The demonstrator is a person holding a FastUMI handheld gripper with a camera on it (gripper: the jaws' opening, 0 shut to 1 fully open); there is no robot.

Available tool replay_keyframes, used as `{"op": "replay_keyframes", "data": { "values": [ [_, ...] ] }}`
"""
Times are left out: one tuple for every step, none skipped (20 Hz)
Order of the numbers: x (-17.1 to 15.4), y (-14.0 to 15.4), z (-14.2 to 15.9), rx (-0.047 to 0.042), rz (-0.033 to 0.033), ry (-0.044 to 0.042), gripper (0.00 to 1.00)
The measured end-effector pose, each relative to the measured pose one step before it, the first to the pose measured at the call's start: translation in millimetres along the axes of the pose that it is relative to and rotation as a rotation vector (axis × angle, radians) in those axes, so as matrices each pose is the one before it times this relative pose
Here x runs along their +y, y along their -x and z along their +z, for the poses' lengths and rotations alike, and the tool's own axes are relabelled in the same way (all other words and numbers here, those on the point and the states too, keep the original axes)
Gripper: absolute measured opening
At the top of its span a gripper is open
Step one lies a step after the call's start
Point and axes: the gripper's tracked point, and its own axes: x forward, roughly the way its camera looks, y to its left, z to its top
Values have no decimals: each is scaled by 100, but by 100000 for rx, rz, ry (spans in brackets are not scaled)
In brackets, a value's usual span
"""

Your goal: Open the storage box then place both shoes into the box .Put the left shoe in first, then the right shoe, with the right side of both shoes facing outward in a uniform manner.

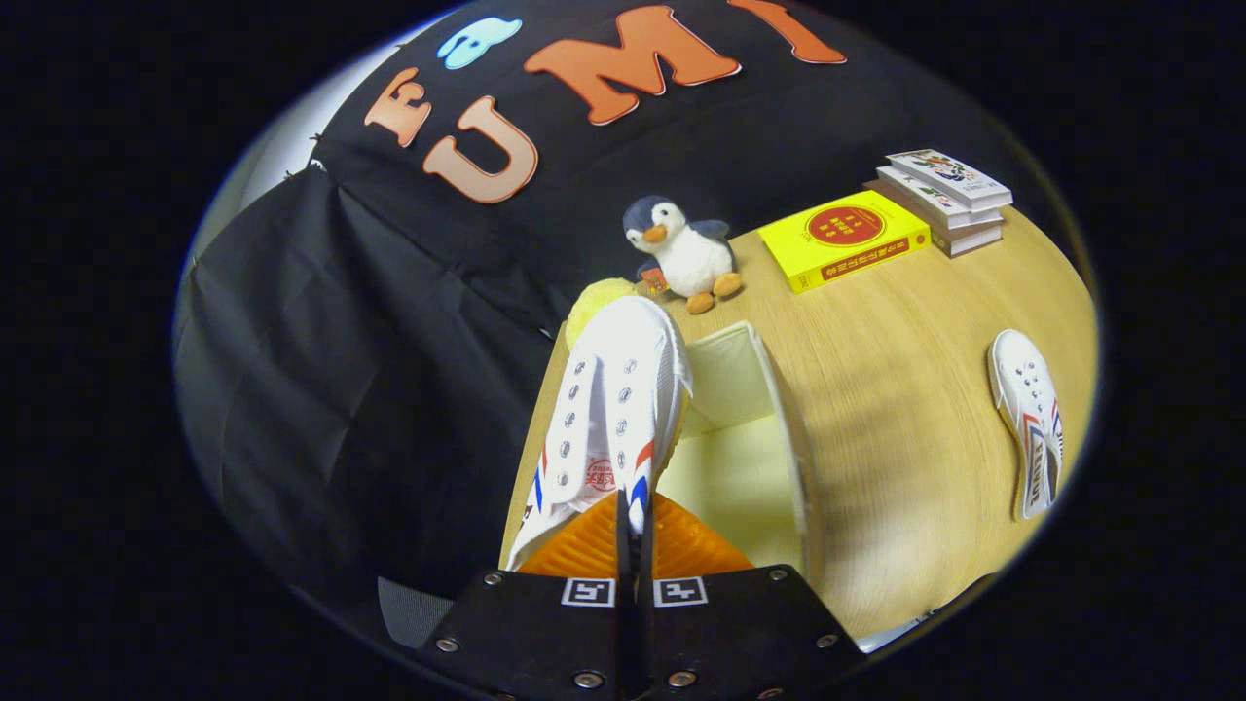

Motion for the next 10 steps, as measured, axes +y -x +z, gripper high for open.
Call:
{"op": "replay_keyframes", "data": {
  "values": [
    [148, -633, -824, 1467, -1746, 1415, 0],
    [20, -508, -555, 918, -1960, 1376, 0],
    [-101, -538, -515, 953, -2256, 1285, 0],
    [36, -344, -638, 992, -1971, 1039, 0],
    [58, -312, -476, 717, -1444, 709, 0],
    [70, -363, -450, 467, -951, 940, 0],
    [88, -419, -322, 450, -525, 393, 0],
    [104, -415, -592, 1289, -584, 428, 0],
    [106, -406, -412, 775, -499, 641, 0],
    [116, -522, -337, 791, -517, 584, 0]
  ]
}}
